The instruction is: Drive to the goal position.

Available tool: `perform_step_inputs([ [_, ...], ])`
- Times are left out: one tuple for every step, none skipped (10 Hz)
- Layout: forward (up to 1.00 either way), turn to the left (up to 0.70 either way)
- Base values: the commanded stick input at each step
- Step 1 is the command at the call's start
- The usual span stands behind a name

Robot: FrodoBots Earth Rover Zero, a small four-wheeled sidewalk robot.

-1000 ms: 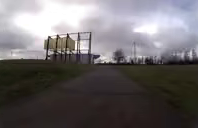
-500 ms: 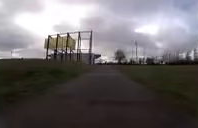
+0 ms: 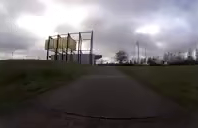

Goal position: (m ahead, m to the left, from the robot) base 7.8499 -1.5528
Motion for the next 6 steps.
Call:
perform_step_inputs([
  [1.00, 0.00],
  [1.00, 0.00],
  [1.00, 0.00],
  [1.00, 0.00],
  [1.00, 0.00],
  [1.00, 0.00],
])
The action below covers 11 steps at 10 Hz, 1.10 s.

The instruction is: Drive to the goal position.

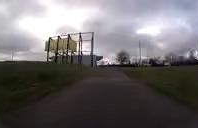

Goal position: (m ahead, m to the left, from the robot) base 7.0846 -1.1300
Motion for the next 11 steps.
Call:
perform_step_inputs([
  [1.00, 0.00],
  [1.00, 0.00],
  [1.00, 0.00],
  [1.00, 0.00],
  [1.00, 0.00],
  [1.00, 0.00],
  [1.00, 0.00],
  [1.00, -0.07],
  [1.00, -0.24],
  [1.00, -0.28],
  [1.00, -0.32],
])
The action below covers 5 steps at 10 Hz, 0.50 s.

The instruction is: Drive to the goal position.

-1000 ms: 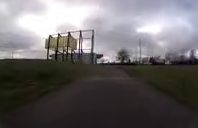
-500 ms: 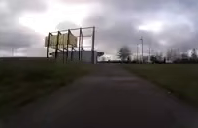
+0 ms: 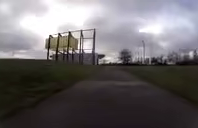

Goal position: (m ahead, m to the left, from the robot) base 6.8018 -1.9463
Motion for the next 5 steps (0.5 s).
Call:
perform_step_inputs([
  [1.00, -0.37],
  [1.00, 0.00],
  [0.83, 0.00],
  [0.51, 0.00],
  [0.19, 0.00],
])
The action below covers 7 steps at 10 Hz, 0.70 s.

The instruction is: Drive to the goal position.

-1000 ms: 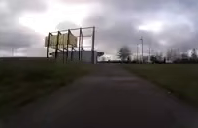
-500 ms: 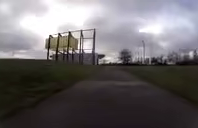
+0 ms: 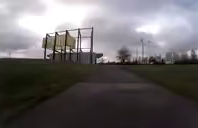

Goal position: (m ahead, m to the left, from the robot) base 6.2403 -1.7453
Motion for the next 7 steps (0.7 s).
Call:
perform_step_inputs([
  [0.00, -0.16],
  [0.00, -0.54],
  [0.03, -0.86],
  [0.34, -0.72],
  [0.64, -0.57],
  [0.94, -0.43],
  [0.19, -0.81],
])
